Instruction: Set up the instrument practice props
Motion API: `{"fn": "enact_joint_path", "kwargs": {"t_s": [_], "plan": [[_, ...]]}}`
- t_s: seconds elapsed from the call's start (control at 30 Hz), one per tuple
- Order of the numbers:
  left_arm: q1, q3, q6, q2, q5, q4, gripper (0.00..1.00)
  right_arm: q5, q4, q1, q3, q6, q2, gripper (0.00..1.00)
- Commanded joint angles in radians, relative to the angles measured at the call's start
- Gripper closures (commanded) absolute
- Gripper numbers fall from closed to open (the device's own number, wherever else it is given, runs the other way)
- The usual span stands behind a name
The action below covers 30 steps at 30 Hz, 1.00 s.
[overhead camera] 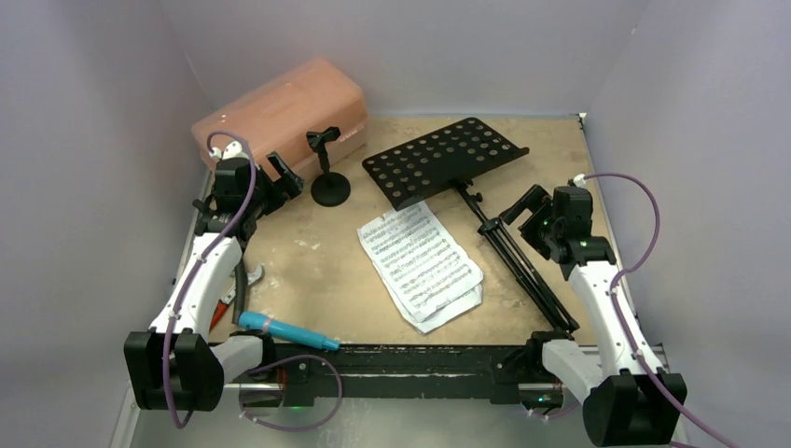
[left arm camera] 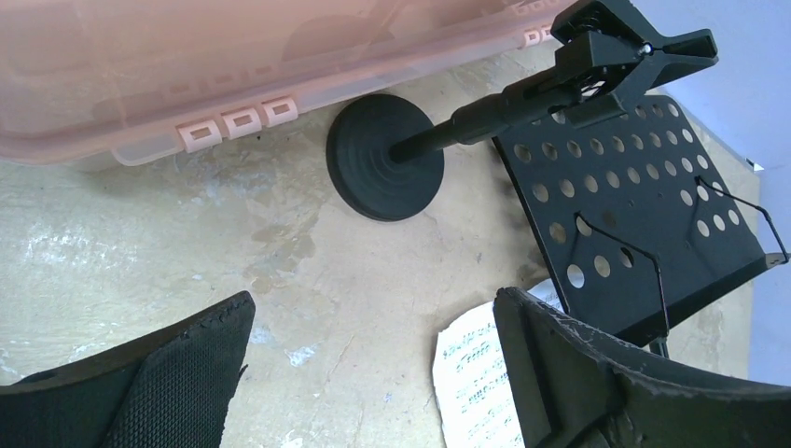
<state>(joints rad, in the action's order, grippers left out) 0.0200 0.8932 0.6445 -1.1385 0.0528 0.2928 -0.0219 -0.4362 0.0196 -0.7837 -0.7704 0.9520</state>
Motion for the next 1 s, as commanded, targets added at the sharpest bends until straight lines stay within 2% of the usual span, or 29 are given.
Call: {"fn": "enact_joint_path", "kwargs": {"t_s": [0.0,0.17,0.27,0.4,0.53,0.73,0.97], "plan": [[-0.007,-0.004,0.023,0.007,0.003,-0.013,0.01,-0.028,-0.025,0.002,-0.046,0.072,-0.002,0.02],[-0.006,-0.014,-0.003,-0.008,0.066,-0.013,0.01,-0.072,-0.002,0.002,-0.070,0.136,0.008,0.02],[-0.003,-0.055,0.006,-0.012,0.183,-0.099,0.01,-0.115,0.003,0.008,-0.089,0.196,0.034,0.02],[0.054,-0.108,0.062,-0.054,0.260,-0.171,0.00,-0.176,-0.020,0.026,-0.120,0.265,0.100,0.02],[0.212,-0.104,0.105,-0.135,0.240,-0.190,0.01,-0.164,-0.033,0.080,-0.134,0.326,0.143,0.02],[0.438,-0.125,0.234,-0.175,0.154,-0.323,0.01,-0.068,-0.012,0.223,-0.143,0.372,0.166,0.02],[0.482,-0.248,0.473,-0.185,0.145,-0.590,0.01,-0.021,-0.009,0.233,-0.163,0.416,0.194,0.02]]}}
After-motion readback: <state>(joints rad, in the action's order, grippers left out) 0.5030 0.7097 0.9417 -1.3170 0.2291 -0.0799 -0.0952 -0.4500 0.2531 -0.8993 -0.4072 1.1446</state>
